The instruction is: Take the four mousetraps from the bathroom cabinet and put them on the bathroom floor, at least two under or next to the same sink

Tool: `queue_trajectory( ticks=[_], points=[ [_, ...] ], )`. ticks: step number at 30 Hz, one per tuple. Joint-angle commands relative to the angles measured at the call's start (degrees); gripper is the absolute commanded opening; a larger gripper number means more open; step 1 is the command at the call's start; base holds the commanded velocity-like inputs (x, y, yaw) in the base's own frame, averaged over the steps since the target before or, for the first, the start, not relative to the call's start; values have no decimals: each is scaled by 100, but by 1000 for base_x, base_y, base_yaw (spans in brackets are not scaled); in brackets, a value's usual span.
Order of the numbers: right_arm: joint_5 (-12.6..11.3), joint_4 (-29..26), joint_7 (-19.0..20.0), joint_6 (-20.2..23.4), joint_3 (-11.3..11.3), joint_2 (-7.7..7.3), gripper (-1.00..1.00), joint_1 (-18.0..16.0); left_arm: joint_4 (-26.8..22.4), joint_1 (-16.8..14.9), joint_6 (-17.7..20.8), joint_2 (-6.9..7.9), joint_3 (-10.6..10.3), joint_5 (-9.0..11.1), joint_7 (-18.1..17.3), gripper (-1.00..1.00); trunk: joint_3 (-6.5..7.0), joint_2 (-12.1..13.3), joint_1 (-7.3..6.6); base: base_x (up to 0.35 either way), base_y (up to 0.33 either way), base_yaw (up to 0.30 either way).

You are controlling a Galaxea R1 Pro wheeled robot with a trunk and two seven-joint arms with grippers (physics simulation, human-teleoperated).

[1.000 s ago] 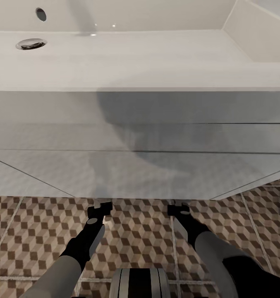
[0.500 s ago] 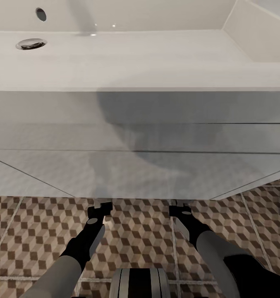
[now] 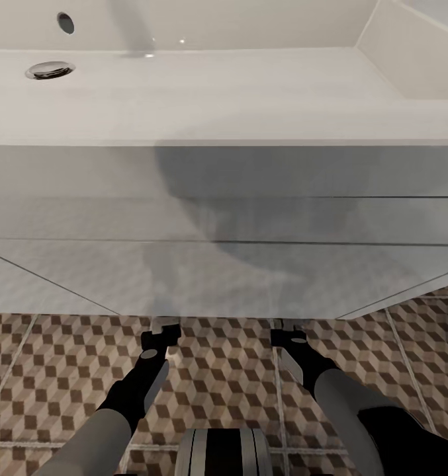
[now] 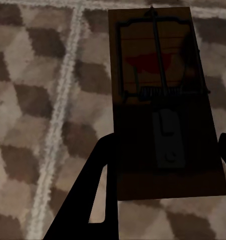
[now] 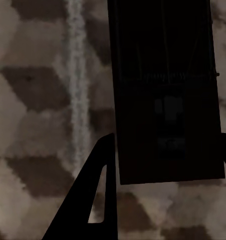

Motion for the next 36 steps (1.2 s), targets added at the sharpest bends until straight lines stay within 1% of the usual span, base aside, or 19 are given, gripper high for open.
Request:
queue_trajectory(
  ticks=[1,10,32,36],
  points=[
    [-55,-11,-35,43,50,-4,-100,0,-10,-1,32,5,-32,38,47,-100,-3,-1,-1,0,0,0],
    [-62,-9,-35,139,52,-4,-100,-65,-19,-1,30,7,-36,31,47,-100,-3,-1,-1,0,0,0],
    [-57,-6,-35,-10,58,26,-100,-64,-14,-1,-6,7,-39,31,47,-100,-3,-1,-1,8,0,0],
    [-56,-8,-34,-21,58,34,-100,-64,-16,-1,-10,7,-39,31,50,-100,-3,-1,-1,96,0,0]
  ],
)
